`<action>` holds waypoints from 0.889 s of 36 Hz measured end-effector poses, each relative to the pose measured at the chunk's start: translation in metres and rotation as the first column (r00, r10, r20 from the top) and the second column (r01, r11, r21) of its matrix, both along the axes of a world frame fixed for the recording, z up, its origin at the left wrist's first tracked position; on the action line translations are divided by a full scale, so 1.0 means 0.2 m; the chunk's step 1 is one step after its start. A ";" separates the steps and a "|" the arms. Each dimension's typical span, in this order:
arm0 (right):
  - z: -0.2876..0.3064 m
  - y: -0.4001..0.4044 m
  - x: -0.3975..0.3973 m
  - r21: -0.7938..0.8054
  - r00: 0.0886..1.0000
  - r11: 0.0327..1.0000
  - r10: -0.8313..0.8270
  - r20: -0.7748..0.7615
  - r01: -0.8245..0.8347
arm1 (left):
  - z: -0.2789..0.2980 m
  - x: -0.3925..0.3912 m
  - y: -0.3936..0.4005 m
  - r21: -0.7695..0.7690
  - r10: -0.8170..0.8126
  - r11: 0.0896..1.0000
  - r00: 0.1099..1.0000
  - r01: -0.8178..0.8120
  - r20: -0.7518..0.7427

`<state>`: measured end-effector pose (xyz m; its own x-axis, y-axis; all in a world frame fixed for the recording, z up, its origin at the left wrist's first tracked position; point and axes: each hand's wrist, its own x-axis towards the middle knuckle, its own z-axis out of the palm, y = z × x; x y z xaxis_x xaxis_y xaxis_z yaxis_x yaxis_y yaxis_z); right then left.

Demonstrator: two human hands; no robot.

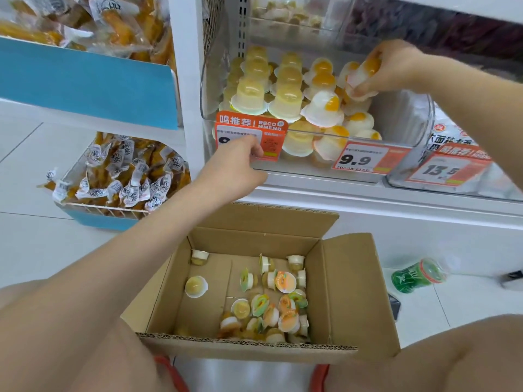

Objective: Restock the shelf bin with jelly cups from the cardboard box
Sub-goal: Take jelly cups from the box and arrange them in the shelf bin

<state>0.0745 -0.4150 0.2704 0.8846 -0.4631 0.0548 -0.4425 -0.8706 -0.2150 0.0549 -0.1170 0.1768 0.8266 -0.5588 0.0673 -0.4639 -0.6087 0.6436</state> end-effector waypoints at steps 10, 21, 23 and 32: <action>-0.07 0.00 0.01 -0.051 0.994 0.996 0.070 -0.087 -0.075 | -0.01 0.00 -0.03 0.005 0.020 1.000 1.000 -0.020 0.019; -0.15 -0.03 0.00 -0.027 0.993 0.994 0.103 -0.049 -0.105 | -0.04 0.00 -0.04 0.004 0.017 1.000 0.998 -0.017 0.060; -0.15 -0.04 -0.02 0.002 0.993 0.993 0.114 -0.016 -0.114 | -0.04 0.00 -0.03 0.013 0.009 1.000 0.998 -0.010 0.064; -0.16 0.16 -0.41 0.239 0.814 0.910 0.155 0.559 -0.338 | -0.13 -0.11 -0.02 0.210 -0.048 0.977 0.940 -0.025 0.337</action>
<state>-0.0076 -0.3836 0.2379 0.8509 -0.3054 0.4275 0.0351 -0.7788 -0.6263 0.0336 -0.1201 0.1504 0.7685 -0.5999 0.2226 -0.6393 -0.7052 0.3066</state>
